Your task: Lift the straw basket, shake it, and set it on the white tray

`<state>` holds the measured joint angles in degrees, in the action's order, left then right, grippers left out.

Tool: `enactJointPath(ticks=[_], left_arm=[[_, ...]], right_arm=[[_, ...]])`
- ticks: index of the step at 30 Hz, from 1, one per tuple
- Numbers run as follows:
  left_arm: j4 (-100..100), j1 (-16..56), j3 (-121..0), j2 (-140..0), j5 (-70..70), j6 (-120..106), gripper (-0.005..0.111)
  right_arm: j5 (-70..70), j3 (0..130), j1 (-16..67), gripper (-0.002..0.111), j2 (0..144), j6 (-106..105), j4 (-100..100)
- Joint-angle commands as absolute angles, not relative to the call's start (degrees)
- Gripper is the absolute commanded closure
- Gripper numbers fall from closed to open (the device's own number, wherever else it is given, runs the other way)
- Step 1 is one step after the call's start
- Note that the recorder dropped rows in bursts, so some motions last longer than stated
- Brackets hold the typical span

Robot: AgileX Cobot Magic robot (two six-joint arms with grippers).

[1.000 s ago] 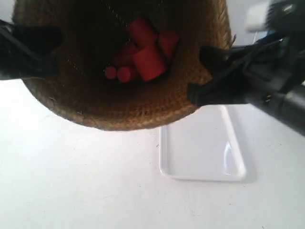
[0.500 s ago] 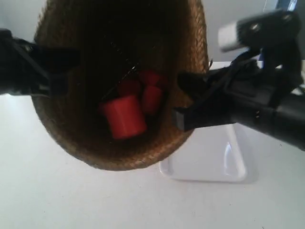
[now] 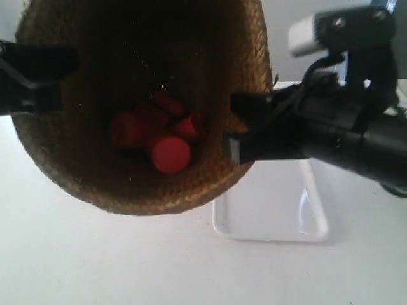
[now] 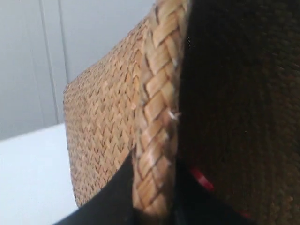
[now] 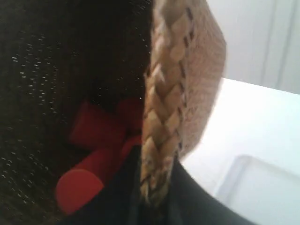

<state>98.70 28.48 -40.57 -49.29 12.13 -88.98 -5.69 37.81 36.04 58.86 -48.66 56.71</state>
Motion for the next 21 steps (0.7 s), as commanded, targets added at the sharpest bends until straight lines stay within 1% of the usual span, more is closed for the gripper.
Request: enactJointPath(ticks=[1, 3, 4, 5, 6, 7, 8, 10, 12, 14, 15, 16, 17, 19, 21], left_arm=[[99.9, 28.8, -42.1, -44.9, 11.5, -93.2, 0.107], [99.9, 28.8, -41.3, -48.8, 17.7, -93.2, 0.107], [99.9, 28.8, -41.3, -50.7, 18.9, -93.2, 0.107], [99.9, 28.9, -41.4, -51.2, 16.8, -93.2, 0.107], [99.9, 28.9, -41.6, -50.4, 11.7, -93.2, 0.107], [99.9, 29.4, -41.8, -48.3, 6.6, -93.2, 0.107], [99.9, 29.8, -42.1, -46.0, 3.1, -92.6, 0.107], [99.9, 30.7, -42.3, -43.1, 5.2, -91.7, 0.107], [99.9, 30.7, -41.0, -43.5, 12.5, -92.8, 0.107], [99.9, 30.4, -39.3, -47.8, 19.8, -92.5, 0.107], [99.9, 30.4, -38.8, -49.8, 20.6, -92.5, 0.107], [99.9, 30.5, -38.7, -50.8, 19.6, -92.5, 0.107], [99.9, 30.9, -38.7, -50.5, 16.7, -92.5, 0.107], [99.9, 32.2, -39.4, -46.8, 10.7, -91.4, 0.107], [99.9, 33.5, -39.5, -42.6, 10.0, -89.9, 0.107]], right_arm=[[-9.2, 39.5, 35.8, 0.108, 54.6, -50.2, 54.2], [-16.7, 37.0, 35.8, 0.108, 58.8, -52.6, 54.3], [-18.3, 36.5, 35.8, 0.108, 61.1, -54.3, 54.3], [-16.9, 36.8, 35.8, 0.108, 62.1, -55.2, 54.3], [-12.7, 38.0, 36.0, 0.108, 61.7, -55.2, 54.3], [-5.2, 39.6, 36.6, 0.108, 59.7, -55.0, 54.4], [-1.1, 40.7, 37.3, 0.108, 57.7, -54.2, 54.4], [0.8, 41.9, 38.9, 0.108, 53.1, -49.3, 54.4], [-5.2, 40.7, 39.6, 0.108, 52.2, -50.2, 53.7], [-16.2, 37.5, 39.3, 0.108, 55.2, -52.5, 54.3], [-20.5, 36.3, 38.9, 0.108, 57.7, -52.7, 54.4], [-20.8, 36.1, 38.6, 0.108, 59.6, -53.0, 54.5], [-18.2, 36.1, 38.5, 0.108, 60.0, -53.0, 55.2], [-7.3, 37.6, 39.2, 0.108, 57.0, -52.9, 55.8], [-2.9, 38.2, 40.1, 0.108, 52.7, -51.8, 55.9]])
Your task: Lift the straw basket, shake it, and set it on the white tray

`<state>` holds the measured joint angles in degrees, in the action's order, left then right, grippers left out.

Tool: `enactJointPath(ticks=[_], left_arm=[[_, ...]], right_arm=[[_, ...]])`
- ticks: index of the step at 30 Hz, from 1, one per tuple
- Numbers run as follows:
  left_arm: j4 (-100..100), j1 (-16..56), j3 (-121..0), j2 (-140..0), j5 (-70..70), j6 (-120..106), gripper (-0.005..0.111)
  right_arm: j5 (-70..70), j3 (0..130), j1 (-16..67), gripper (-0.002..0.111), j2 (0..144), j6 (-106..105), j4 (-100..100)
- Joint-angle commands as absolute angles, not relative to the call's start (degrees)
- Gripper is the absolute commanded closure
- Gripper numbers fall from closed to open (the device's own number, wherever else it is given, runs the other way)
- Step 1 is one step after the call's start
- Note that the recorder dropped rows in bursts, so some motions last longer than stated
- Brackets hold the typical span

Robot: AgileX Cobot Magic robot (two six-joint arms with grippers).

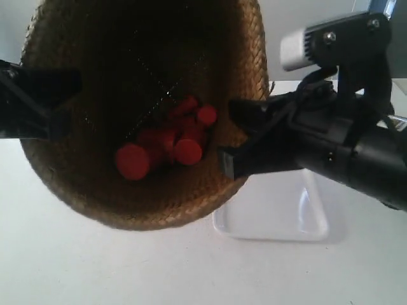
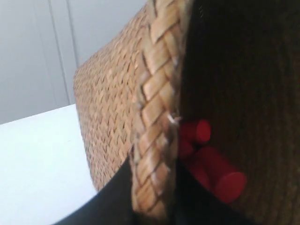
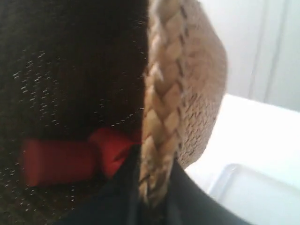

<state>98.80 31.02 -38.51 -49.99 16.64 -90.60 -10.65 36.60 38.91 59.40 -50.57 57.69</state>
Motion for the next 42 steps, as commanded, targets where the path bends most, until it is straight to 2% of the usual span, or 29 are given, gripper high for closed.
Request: enactJointPath(ticks=[1, 6, 8, 11, 13, 17, 18, 19, 21, 22, 23, 25, 26, 27, 28, 29, 30, 31, 33, 34, 35, 38, 40, 42], left_arm=[[99.9, 33.8, -39.4, -41.8, 11.2, -90.0, 0.107], [98.2, 33.3, -36.8, -49.3, 19.8, -88.5, 0.107], [99.9, 33.4, -37.7, -50.2, 16.1, -90.2, 0.107], [99.9, 34.1, -38.7, -44.2, 5.3, -88.8, 0.107], [99.9, 34.1, -38.8, -42.8, 7.7, -90.6, 0.107], [97.4, 33.6, -37.9, -49.7, 23.7, -91.1, 0.107], [99.1, 33.6, -38.5, -50.6, 24.2, -91.7, 0.107], [99.9, 34.8, -39.8, -48.7, 17.5, -94.5, 0.107], [99.9, 36.7, -40.8, -43.9, 9.8, -95.2, 0.107], [99.9, 36.7, -40.7, -43.8, 10.7, -95.2, 0.107], [97.0, 36.6, -39.0, -47.4, 19.6, -94.3, 0.107], [98.2, 36.8, -38.4, -55.1, 29.0, -91.8, 0.107], [99.9, 37.4, -39.4, -55.0, 26.5, -94.6, 0.107], [99.9, 39.8, -40.8, -50.8, 15.6, -95.3, 0.107], [99.9, 41.6, -42.1, -47.6, 12.6, -95.3, 0.107], [99.3, 42.1, -42.1, -47.1, 17.2, -95.0, 0.107], [97.6, 41.2, -40.6, -49.9, 28.6, -92.6, 0.107], [96.0, 40.4, -39.8, -52.4, 33.1, -90.2, 0.107], [99.9, 40.6, -42.0, -54.1, 29.3, -95.1, 0.107], [99.9, 42.3, -44.3, -51.1, 23.4, -99.6, 0.107], [99.9, 43.3, -45.6, -49.2, 22.0, -100.3, 0.107], [99.9, 43.8, -46.5, -47.9, 25.8, -100.5, 0.107], [99.4, 42.4, -44.8, -51.8, 29.3, -98.5, 0.107], [99.9, 41.3, -44.1, -55.4, 28.9, -99.2, 0.107]], right_arm=[[-3.7, 38.0, 40.2, 0.108, 51.6, -51.8, 55.8], [-24.4, 32.7, 40.0, 0.108, 59.2, -54.0, 55.9], [-20.6, 33.4, 40.1, 0.108, 61.5, -54.8, 58.2], [-5.5, 36.5, 41.1, 0.108, 55.5, -54.0, 59.9], [-8.0, 36.9, 42.2, 0.108, 52.8, -54.1, 59.4], [-27.2, 33.7, 41.4, 0.108, 59.4, -59.3, 60.8], [-26.9, 33.8, 40.9, 0.108, 61.0, -60.5, 62.0], [-18.4, 35.7, 41.3, 0.108, 60.5, -63.2, 66.1], [-10.4, 37.9, 43.3, 0.108, 54.0, -62.7, 66.2], [-12.5, 37.9, 43.8, 0.108, 53.4, -63.1, 66.0], [-23.1, 36.4, 43.8, 0.108, 56.2, -64.2, 65.9], [-29.3, 35.6, 41.6, 0.108, 64.2, -66.6, 66.1], [-26.1, 36.3, 41.7, 0.108, 64.7, -69.0, 67.7], [-12.6, 38.8, 43.2, 0.108, 60.4, -73.4, 72.2], [-9.3, 40.1, 44.7, 0.108, 56.3, -72.1, 74.1], [-11.1, 39.9, 45.3, 0.108, 55.8, -72.0, 73.6], [-20.8, 37.8, 45.0, 0.108, 58.3, -72.0, 73.7], [-24.5, 36.7, 44.3, 0.108, 61.1, -72.1, 73.5], [-20.9, 37.7, 43.5, 0.108, 65.6, -74.9, 76.6], [-13.2, 39.8, 44.5, 0.108, 61.5, -74.8, 77.8], [-11.7, 40.9, 45.1, 0.108, 59.5, -74.2, 77.8], [-15.5, 41.6, 46.2, 0.108, 57.3, -74.1, 77.6], [-22.0, 40.1, 44.8, 0.108, 61.4, -74.7, 77.5], [-21.1, 40.0, 43.3, 0.108, 66.1, -75.8, 78.7]])
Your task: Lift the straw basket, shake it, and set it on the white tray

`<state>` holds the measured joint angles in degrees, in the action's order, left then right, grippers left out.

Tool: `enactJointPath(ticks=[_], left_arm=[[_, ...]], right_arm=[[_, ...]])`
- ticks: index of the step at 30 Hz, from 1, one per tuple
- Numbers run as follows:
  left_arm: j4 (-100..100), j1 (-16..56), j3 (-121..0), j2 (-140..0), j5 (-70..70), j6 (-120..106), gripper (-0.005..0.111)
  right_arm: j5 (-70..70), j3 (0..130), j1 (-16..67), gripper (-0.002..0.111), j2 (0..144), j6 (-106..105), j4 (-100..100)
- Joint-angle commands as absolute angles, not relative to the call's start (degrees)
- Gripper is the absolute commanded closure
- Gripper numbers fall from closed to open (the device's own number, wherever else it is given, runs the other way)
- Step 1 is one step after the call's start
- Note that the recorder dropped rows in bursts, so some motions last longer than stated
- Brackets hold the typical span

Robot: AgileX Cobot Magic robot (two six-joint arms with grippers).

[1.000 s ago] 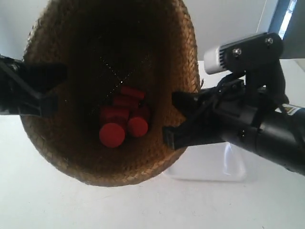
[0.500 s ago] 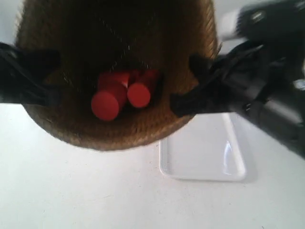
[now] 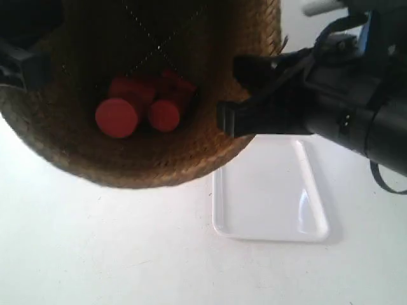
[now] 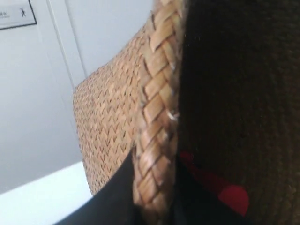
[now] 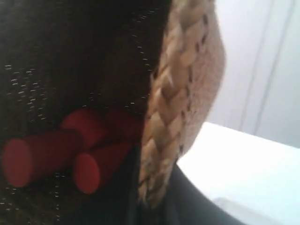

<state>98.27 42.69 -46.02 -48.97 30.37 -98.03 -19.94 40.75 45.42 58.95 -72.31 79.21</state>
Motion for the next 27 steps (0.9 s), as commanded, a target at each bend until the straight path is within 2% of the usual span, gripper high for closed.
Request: enactJointPath(ticks=[1, 4, 7, 10, 12, 16, 18, 21, 23, 25, 27], left_arm=[[99.9, 41.7, -44.3, -55.4, 27.8, -99.3, 0.107], [99.9, 45.4, -45.0, -49.9, 24.2, -99.0, 0.107], [99.9, 45.8, -43.7, -49.4, 32.2, -98.6, 0.107], [99.9, 43.1, -41.2, -54.1, 34.0, -95.6, 0.107], [99.9, 43.1, -42.6, -54.4, 31.6, -96.8, 0.107], [99.9, 47.2, -45.9, -46.4, 26.4, -97.6, 0.107], [99.9, 47.1, -44.8, -46.8, 32.5, -97.2, 0.107], [99.9, 44.8, -42.0, -52.7, 36.4, -95.8, 0.107], [99.9, 45.4, -42.8, -53.1, 34.6, -97.5, 0.107], [99.9, 47.7, -43.9, -49.0, 30.5, -97.8, 0.107], [99.9, 48.7, -44.2, -46.4, 31.1, -97.4, 0.107]], right_arm=[[-18.2, 40.7, 43.3, 0.108, 66.1, -76.3, 81.1], [-7.9, 42.2, 45.1, 0.108, 59.8, -76.5, 82.9], [-16.0, 42.2, 46.4, 0.108, 57.6, -77.3, 82.3], [-25.4, 41.3, 44.0, 0.108, 64.4, -81.1, 82.4], [-21.3, 42.0, 43.1, 0.108, 65.8, -85.9, 86.8], [-10.1, 44.0, 46.0, 0.108, 56.6, -89.6, 98.0], [-14.2, 43.0, 46.2, 0.108, 56.6, -89.8, 95.8], [-24.6, 40.6, 44.1, 0.108, 64.5, -91.2, 94.8], [-22.4, 41.3, 44.1, 0.108, 65.2, -96.6, 99.9], [-13.3, 42.1, 46.3, 0.108, 60.2, -96.7, 99.9], [-12.2, 43.2, 47.3, 0.108, 56.2, -96.7, 99.9]])
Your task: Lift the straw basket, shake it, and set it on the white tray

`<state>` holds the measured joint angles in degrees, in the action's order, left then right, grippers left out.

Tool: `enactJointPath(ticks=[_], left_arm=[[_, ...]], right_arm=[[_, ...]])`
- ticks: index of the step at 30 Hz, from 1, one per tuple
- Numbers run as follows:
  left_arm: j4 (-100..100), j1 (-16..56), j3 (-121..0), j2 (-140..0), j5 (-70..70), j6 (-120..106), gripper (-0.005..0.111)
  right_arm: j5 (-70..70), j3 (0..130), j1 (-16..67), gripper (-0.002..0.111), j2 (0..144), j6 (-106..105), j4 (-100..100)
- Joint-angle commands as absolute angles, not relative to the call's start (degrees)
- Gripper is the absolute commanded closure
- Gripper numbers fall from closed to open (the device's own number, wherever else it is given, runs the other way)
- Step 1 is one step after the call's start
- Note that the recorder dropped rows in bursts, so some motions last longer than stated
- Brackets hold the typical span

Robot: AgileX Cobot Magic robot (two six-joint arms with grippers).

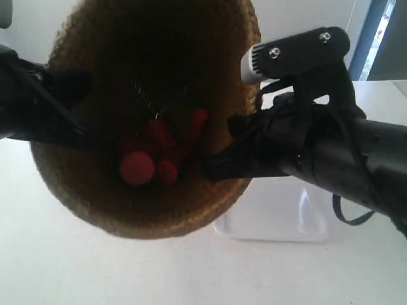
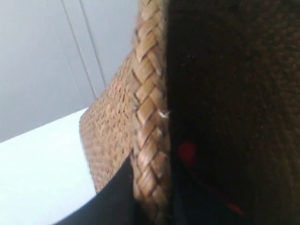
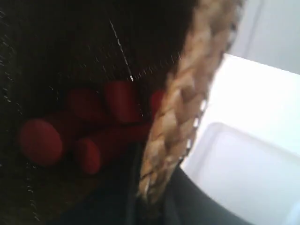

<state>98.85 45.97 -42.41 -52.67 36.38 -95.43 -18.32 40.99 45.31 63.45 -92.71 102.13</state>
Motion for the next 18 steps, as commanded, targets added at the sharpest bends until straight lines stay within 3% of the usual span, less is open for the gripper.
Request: enactJointPath(ticks=[1, 5, 11, 15, 18], left_arm=[[99.9, 48.7, -43.4, -46.8, 33.6, -97.2, 0.107], [96.8, 45.7, -40.1, -54.0, 36.2, -91.3, 0.107], [99.9, 50.5, -46.7, -47.1, 33.3, -99.0, 0.107], [95.0, 47.5, -42.9, -52.8, 40.3, -92.9, 0.107], [99.9, 49.5, -46.2, -50.2, 35.8, -99.2, 0.107]], right_arm=[[-14.0, 43.2, 47.3, 0.108, 56.0, -96.7, 99.9], [-24.8, 41.9, 44.5, 0.108, 65.4, -98.3, 98.3], [-13.5, 45.8, 49.1, 0.108, 56.8, -99.6, 99.9], [-25.9, 43.5, 46.6, 0.108, 64.4, -99.0, 98.8], [-15.9, 44.8, 48.8, 0.108, 61.3, -99.9, 99.9]])
